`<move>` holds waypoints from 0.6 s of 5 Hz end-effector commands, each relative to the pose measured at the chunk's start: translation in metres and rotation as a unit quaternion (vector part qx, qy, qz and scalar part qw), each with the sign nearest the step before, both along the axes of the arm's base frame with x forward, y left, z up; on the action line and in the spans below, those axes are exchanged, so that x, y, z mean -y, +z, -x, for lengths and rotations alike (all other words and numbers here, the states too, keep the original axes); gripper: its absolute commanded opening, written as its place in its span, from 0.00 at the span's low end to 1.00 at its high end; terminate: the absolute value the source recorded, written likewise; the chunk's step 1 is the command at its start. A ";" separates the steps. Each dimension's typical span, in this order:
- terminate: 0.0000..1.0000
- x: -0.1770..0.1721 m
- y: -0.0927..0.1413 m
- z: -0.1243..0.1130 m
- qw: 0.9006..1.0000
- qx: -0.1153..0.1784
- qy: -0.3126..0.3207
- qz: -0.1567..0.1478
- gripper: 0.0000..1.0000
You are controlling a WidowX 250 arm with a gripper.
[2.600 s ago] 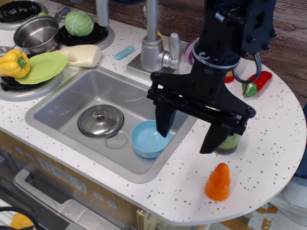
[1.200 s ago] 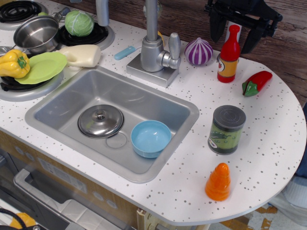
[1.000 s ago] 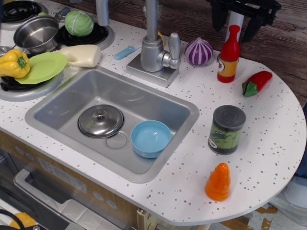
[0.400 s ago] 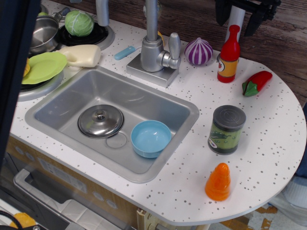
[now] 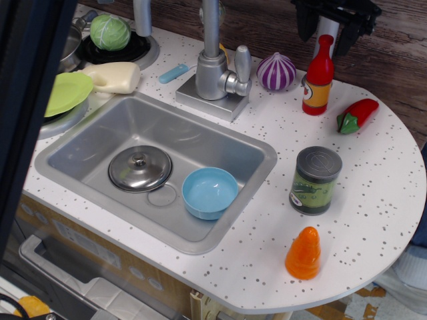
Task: Put red bottle in sink
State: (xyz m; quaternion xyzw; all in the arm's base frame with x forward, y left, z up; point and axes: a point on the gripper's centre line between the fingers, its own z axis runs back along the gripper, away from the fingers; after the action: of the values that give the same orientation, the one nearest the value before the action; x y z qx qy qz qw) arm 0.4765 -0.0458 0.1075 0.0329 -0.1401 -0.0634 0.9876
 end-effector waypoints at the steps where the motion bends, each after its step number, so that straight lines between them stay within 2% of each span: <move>1: 0.00 0.000 0.018 -0.008 1.000 0.031 -0.005 0.000 1.00; 2: 0.00 0.000 0.018 -0.007 1.000 0.029 -0.006 0.004 0.00; 3: 0.00 0.002 0.015 -0.005 0.999 0.033 -0.003 0.007 0.00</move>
State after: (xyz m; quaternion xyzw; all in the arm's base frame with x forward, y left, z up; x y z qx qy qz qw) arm 0.4753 -0.0471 0.0907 0.0314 -0.1263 -0.0664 0.9893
